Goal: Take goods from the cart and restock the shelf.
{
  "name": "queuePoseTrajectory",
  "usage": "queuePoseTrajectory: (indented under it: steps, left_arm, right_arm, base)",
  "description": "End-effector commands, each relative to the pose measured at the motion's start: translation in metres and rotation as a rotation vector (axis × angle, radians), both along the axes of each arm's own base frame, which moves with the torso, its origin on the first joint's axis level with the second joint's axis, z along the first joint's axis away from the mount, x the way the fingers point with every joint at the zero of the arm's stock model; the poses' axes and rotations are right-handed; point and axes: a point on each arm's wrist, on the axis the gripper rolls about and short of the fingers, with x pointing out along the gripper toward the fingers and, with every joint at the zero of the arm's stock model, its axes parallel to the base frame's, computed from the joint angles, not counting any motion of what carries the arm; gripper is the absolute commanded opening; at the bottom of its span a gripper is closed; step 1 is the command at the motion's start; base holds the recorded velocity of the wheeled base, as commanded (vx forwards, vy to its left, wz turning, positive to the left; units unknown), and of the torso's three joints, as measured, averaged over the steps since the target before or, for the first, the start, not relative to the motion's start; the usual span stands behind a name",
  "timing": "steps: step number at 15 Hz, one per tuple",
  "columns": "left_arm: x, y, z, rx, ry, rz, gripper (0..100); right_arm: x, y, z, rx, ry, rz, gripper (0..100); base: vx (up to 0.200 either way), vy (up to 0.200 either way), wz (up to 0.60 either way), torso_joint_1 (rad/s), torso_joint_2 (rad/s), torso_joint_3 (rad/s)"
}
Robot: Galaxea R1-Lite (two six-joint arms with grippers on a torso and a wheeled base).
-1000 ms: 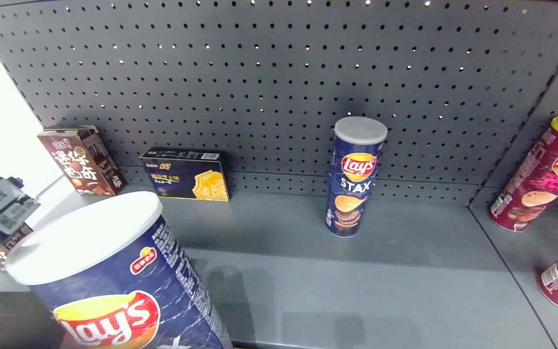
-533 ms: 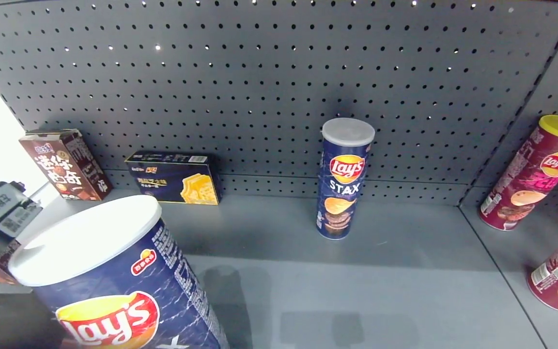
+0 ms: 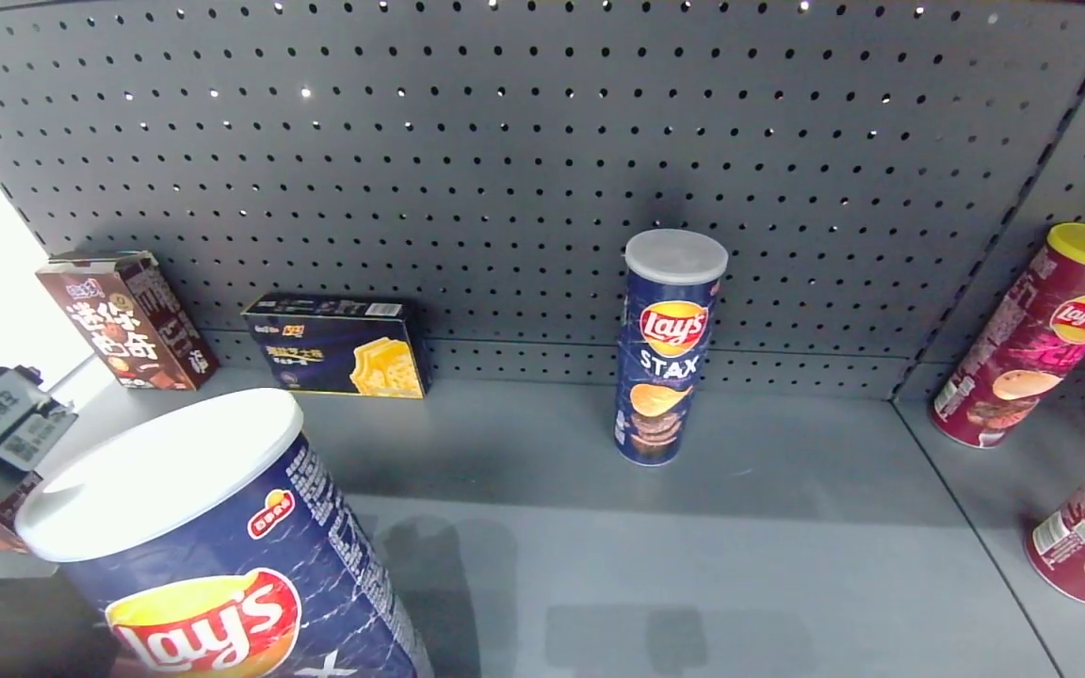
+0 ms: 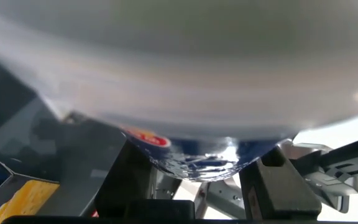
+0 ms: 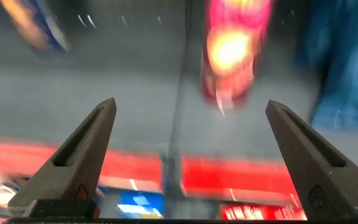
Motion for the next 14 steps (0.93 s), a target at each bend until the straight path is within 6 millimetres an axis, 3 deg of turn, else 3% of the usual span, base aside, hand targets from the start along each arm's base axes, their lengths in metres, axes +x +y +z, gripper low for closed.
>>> queuePoseTrajectory:
  steps: [1, 3, 4, 5, 11, 14]
  left_arm:
    - [-0.001, 0.0, -0.004, 0.007, 0.01, -0.003, 0]
    - [0.0, 0.0, -0.002, 0.003, 0.006, -0.001, 0]
    - [0.0, 0.0, -0.001, 0.003, 0.004, 0.002, 0]
    - [0.0, 0.0, -0.002, 0.005, 0.004, 0.006, 0]
    - [0.001, 0.001, -0.004, 0.022, 0.007, 0.048, 0]
    - [0.005, -0.002, -0.005, 0.026, 0.016, 0.041, 0]
  right_arm:
    - [-0.025, -0.003, 0.063, 0.019, 0.034, 0.203, 100]
    - [-0.055, -0.002, 0.066, -0.032, 0.06, 0.386, 100]
    - [-0.061, -0.002, 0.07, -0.033, 0.057, 0.417, 100]
    - [-0.071, 0.0, 0.074, -0.032, 0.071, 0.572, 100]
    - [-0.052, 0.012, 0.09, -0.067, 0.07, 0.576, 100]
    - [-0.04, 0.023, 0.09, -0.05, 0.122, 0.675, 100]
  base:
    - [0.0, 0.0, 0.0, 0.0, 0.0, 0.0]
    - [0.0, 0.0, 0.0, 0.0, 0.0, 0.0]
    - [0.0, 0.0, 0.0, 0.0, 0.0, 0.0]
    - [0.0, 0.0, 0.0, 0.0, 0.0, 0.0]
    - [0.0, 0.0, 0.0, 0.0, 0.0, 0.0]
    - [0.0, 0.0, 0.0, 0.0, 0.0, 0.0]
